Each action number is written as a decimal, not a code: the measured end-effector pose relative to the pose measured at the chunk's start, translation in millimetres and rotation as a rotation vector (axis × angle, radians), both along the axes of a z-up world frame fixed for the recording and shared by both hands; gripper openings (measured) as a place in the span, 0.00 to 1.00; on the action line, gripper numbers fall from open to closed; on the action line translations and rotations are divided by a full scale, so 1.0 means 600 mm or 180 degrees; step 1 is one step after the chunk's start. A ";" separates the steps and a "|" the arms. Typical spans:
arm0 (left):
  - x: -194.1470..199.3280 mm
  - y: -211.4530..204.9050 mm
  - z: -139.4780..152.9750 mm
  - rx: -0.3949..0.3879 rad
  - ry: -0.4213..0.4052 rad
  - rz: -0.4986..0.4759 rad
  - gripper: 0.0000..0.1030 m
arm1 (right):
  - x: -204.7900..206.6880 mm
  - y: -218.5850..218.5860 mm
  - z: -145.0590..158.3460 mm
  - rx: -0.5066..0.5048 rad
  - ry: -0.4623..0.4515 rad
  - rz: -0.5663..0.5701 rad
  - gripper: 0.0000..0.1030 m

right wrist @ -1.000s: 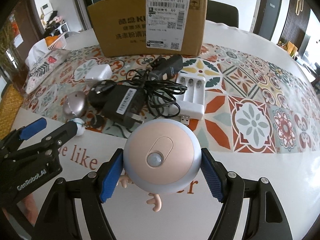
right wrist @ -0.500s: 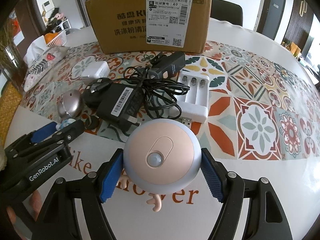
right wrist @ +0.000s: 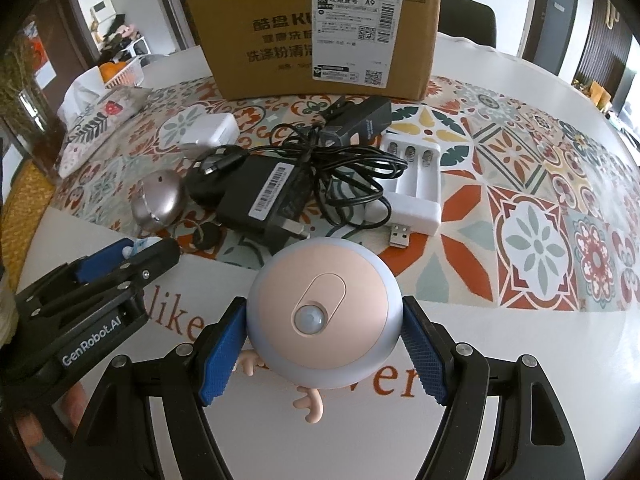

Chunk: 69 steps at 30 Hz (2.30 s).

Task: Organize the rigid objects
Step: 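Grasp the white astronaut figurine with the left gripper while the right gripper holds the night light, then carry the figurine and night light over the cardboard box with both grippers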

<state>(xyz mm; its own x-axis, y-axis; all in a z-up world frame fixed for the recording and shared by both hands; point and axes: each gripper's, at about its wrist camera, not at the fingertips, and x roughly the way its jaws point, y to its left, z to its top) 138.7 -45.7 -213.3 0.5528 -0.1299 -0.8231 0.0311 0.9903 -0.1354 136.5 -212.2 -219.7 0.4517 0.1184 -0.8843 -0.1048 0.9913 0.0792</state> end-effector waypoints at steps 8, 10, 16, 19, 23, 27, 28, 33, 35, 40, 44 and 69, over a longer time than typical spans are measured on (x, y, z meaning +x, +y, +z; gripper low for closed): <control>-0.019 0.002 0.034 0.0065 -0.0157 -0.0126 0.52 | -0.013 0.004 0.016 0.0014 -0.0056 0.0020 0.72; -0.023 0.001 0.045 0.0089 -0.0207 -0.0152 0.52 | -0.016 0.003 0.023 0.0021 -0.0083 0.0016 0.73; -0.031 0.002 0.077 0.0104 -0.0321 -0.0220 0.52 | -0.022 0.004 0.051 0.0022 -0.0203 0.0006 0.73; -0.033 0.003 0.095 0.0137 -0.0385 -0.0248 0.52 | -0.025 0.005 0.069 0.0025 -0.0274 -0.0006 0.72; -0.036 0.003 0.121 0.0152 -0.0469 -0.0291 0.52 | -0.028 0.007 0.092 0.0024 -0.0371 -0.0019 0.72; -0.041 0.007 0.150 0.0162 -0.0553 -0.0318 0.52 | -0.031 0.010 0.121 0.0022 -0.0494 -0.0029 0.72; -0.041 0.008 0.155 0.0163 -0.0566 -0.0318 0.52 | -0.031 0.011 0.127 0.0022 -0.0516 -0.0028 0.72; -0.046 0.014 0.189 0.0162 -0.0666 -0.0339 0.52 | -0.036 0.016 0.161 0.0023 -0.0651 -0.0030 0.72; -0.048 0.014 0.201 0.0160 -0.0707 -0.0345 0.52 | -0.036 0.018 0.174 0.0022 -0.0709 -0.0033 0.72; -0.046 0.017 0.230 0.0174 -0.0829 -0.0369 0.52 | -0.038 0.021 0.206 0.0013 -0.0856 -0.0047 0.72; -0.038 0.020 0.251 0.0149 -0.0904 -0.0374 0.52 | -0.033 0.021 0.227 0.0024 -0.0959 -0.0075 0.72; 0.105 -0.011 0.360 0.0148 -0.1425 -0.0656 0.52 | 0.094 0.002 0.327 0.0102 -0.1460 -0.0225 0.73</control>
